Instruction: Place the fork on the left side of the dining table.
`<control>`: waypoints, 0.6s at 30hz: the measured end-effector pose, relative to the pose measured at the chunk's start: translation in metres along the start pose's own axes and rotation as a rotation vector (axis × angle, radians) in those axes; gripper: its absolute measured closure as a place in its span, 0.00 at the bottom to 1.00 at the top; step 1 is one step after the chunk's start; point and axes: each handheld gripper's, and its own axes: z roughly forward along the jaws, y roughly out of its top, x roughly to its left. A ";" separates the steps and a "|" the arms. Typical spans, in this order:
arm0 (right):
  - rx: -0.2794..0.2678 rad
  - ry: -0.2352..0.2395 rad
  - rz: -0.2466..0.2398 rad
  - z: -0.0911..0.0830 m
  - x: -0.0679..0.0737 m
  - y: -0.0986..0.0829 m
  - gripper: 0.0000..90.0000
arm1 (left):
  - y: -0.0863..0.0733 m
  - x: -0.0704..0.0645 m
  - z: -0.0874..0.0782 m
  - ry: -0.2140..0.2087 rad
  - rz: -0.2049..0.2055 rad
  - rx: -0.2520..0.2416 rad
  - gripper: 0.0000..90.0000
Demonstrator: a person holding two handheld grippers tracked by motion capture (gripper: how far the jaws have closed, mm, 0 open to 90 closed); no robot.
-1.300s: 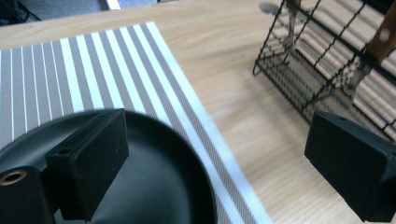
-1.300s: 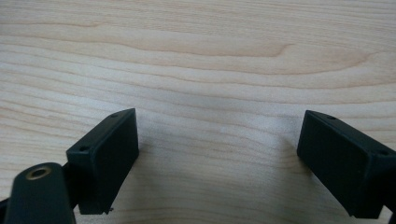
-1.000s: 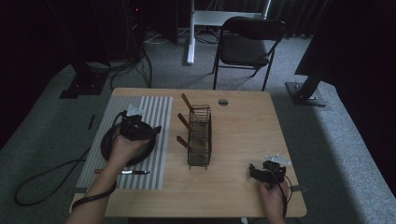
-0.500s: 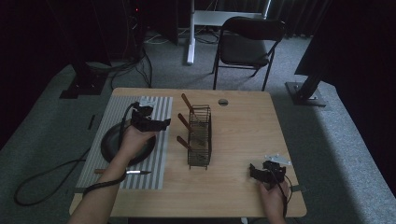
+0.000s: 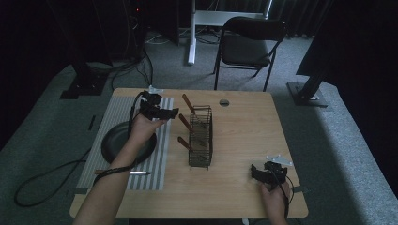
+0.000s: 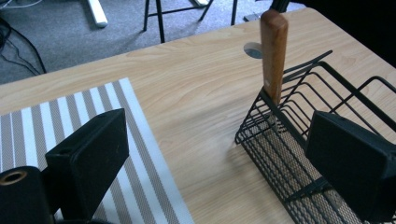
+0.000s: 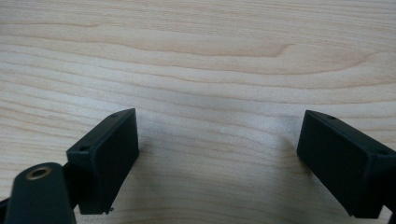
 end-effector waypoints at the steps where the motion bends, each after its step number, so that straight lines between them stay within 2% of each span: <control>1: 0.000 0.000 0.000 0.000 0.000 0.000 0.14 | 0.002 -0.002 0.002 0.004 0.007 0.003 0.07; 2: 0.000 0.000 0.000 0.000 0.000 0.000 0.14 | 0.004 -0.003 0.003 0.008 0.015 0.006 0.07; 4: 0.000 0.000 0.000 0.000 0.000 0.000 0.14 | 0.007 -0.004 0.005 -0.010 0.001 0.000 0.07; 5: 0.000 0.000 0.000 0.000 0.000 0.000 0.14 | 0.007 -0.004 0.005 -0.010 0.001 0.000 0.11; 6: 0.000 0.000 0.000 0.000 0.000 0.000 0.14 | 0.011 -0.008 0.007 -0.011 0.020 -0.005 0.11; 7: 0.000 0.000 0.000 0.000 0.000 0.000 0.14 | 0.012 -0.009 0.008 -0.011 0.024 -0.003 0.16; 10: 0.000 0.000 0.000 0.000 0.000 0.000 0.14 | 0.017 -0.014 0.012 -0.020 0.031 0.005 0.17; 13: 0.000 0.000 0.000 0.000 0.000 0.000 0.14 | 0.021 -0.014 0.017 -0.046 0.014 0.008 0.21; 18: 0.000 0.000 0.000 0.000 0.000 0.000 0.14 | 0.027 -0.014 0.025 -0.055 0.002 0.023 0.21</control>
